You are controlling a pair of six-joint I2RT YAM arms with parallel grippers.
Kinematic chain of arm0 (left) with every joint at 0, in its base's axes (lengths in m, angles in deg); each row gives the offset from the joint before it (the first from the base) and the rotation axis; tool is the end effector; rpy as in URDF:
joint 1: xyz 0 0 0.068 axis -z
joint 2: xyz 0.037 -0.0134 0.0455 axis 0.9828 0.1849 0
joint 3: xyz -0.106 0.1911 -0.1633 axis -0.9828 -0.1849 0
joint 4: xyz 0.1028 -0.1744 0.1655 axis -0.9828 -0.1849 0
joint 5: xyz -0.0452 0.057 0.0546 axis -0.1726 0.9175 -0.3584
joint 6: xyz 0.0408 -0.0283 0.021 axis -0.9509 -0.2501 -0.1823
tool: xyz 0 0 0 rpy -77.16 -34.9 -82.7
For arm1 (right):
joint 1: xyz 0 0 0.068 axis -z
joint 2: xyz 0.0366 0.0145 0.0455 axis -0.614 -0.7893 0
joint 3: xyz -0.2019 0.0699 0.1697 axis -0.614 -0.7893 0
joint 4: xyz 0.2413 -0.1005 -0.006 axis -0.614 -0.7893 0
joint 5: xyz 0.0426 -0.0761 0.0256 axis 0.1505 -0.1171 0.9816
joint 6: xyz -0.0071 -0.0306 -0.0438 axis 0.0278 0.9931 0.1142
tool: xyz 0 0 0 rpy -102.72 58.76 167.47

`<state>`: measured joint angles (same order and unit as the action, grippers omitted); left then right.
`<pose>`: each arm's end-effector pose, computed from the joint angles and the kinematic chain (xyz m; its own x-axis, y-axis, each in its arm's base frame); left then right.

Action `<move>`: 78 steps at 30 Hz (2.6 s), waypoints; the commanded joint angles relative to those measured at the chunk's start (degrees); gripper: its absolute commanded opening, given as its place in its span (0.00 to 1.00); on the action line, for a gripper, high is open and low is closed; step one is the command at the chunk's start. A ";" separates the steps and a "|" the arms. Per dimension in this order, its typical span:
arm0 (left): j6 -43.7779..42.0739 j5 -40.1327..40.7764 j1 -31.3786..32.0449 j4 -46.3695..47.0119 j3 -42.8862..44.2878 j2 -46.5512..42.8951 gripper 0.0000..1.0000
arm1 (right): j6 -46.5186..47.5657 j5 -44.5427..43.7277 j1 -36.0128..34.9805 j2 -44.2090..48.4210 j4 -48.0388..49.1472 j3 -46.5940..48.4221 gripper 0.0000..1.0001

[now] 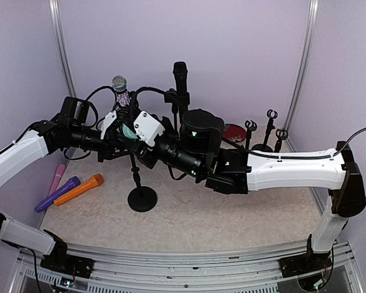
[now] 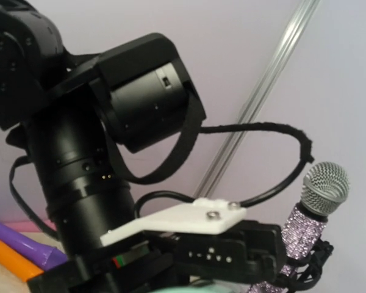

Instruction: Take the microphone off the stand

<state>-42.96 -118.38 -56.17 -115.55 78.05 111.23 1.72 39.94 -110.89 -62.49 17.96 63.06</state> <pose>0.2421 -0.1283 0.3382 -0.1243 0.4562 -0.8812 0.9429 0.3308 0.0382 0.1355 0.4155 0.3820 0.3796 -0.0851 -0.9212 -0.7774 0.5105 -0.3675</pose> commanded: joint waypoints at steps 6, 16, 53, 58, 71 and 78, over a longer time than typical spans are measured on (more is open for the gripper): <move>0.55 -0.42 0.29 2.80 -0.47 0.86 0.00 | 4.69 -4.12 -4.64 5.25 4.30 -2.46 0.08; 6.14 2.92 -0.39 8.04 0.08 5.20 0.00 | 7.26 -8.39 -9.42 11.50 6.66 -7.17 0.05; 10.77 9.05 -1.61 16.55 -5.25 5.64 0.00 | 9.83 -13.67 -17.68 17.07 5.18 -6.44 0.00; 6.07 2.98 -1.62 7.51 -0.53 3.37 0.89 | 7.04 -16.70 -16.92 17.06 3.82 -6.65 0.00; -21.83 0.26 -14.96 -19.20 3.45 -10.30 0.99 | -11.48 -6.11 -10.64 13.29 -5.04 -3.95 0.00; -29.30 1.12 -16.19 -21.07 3.48 -16.73 0.98 | -16.02 -3.05 -8.01 4.73 -11.14 4.20 0.00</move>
<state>-66.59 -117.26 -71.99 -134.96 80.89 97.37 -10.02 34.19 -120.20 -53.38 10.29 61.94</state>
